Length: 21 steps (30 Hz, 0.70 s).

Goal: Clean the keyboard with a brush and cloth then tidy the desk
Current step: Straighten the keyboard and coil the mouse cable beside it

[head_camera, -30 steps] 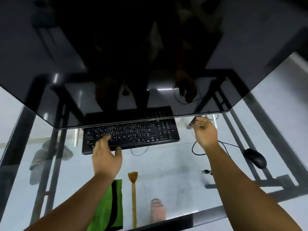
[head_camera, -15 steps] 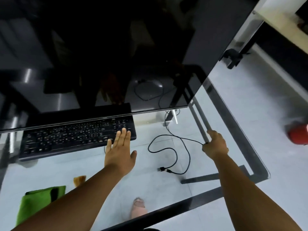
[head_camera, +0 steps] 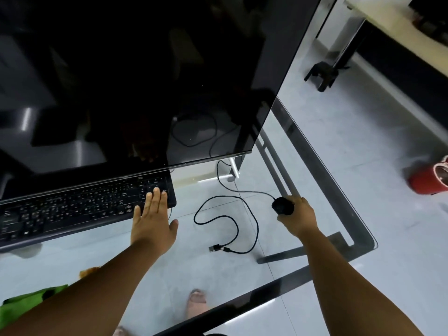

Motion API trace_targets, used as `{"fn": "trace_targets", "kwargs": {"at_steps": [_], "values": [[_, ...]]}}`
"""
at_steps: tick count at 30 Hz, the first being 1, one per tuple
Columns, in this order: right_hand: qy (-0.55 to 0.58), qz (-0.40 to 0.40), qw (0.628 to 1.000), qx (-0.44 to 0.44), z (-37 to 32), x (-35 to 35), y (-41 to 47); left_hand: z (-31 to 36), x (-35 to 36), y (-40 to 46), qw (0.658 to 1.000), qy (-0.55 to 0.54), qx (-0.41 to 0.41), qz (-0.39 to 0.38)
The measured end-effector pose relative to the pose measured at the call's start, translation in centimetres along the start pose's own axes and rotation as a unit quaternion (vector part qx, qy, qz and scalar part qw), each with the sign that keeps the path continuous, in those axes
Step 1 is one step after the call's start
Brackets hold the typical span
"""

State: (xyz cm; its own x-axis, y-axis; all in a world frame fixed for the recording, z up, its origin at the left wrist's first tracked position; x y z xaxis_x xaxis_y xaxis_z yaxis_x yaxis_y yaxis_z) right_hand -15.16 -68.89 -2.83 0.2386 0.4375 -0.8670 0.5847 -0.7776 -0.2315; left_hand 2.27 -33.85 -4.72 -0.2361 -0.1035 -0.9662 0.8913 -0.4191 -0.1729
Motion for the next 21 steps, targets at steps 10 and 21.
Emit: {"fn": "trace_targets", "kwargs": {"at_steps": [10, 21], "values": [[0.204, 0.012, 0.979, -0.002, -9.9, 3.1, 0.9, -2.2, -1.2, 1.0, 0.999, -0.009, -0.052, 0.012], [0.163, 0.01, 0.986, -0.02, -14.5, 6.9, 2.7, -4.0, -1.0, 0.8, 0.996, -0.018, -0.086, 0.006]]}}
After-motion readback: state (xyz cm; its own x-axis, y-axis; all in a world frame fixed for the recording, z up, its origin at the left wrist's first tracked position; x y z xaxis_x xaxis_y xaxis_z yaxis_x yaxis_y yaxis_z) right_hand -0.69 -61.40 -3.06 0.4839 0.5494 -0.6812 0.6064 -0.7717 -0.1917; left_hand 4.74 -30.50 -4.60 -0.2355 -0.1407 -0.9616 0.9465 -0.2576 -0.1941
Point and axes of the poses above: each hand's wrist, its own y-axis towards the middle knuckle, its own x-axis out of the palm, z = x × y, the point moved 7 cm from there along y, towards the middle knuckle, and after that the axes turned 6 degrees about z, right-handed, at the moved point
